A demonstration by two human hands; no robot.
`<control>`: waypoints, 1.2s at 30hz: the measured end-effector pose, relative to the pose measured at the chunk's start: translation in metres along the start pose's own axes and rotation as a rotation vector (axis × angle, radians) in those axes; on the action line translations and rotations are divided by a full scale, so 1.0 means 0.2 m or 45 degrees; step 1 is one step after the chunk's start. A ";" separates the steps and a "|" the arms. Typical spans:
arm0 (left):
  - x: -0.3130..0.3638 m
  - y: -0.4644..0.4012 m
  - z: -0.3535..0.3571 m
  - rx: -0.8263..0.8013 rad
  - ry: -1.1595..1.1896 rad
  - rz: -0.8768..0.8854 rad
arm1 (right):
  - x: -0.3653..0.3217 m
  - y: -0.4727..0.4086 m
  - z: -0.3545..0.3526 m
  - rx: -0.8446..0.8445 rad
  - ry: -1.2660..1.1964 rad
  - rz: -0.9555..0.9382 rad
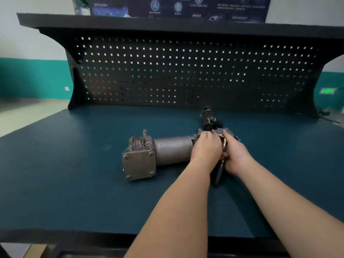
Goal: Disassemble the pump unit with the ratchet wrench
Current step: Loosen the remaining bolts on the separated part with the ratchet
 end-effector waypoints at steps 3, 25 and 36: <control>-0.21 0.06 -0.09 0.167 0.619 -0.218 | -0.08 0.07 0.07 -0.100 0.145 -0.196; -0.80 0.89 0.30 0.114 1.826 -0.899 | -0.02 0.20 0.65 -0.479 2.172 -0.952; -0.80 0.78 0.14 0.080 1.755 -1.098 | -0.07 0.18 0.58 -0.477 2.199 -0.963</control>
Point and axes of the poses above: each hand's wrist, its own y-axis away from the middle knuckle, its own z-axis out of the palm, x = y × z, the point moved 5 cm from there along -y, towards the middle knuckle, and after that the axes turned 2 degrees about x, right-handed, at the moved point
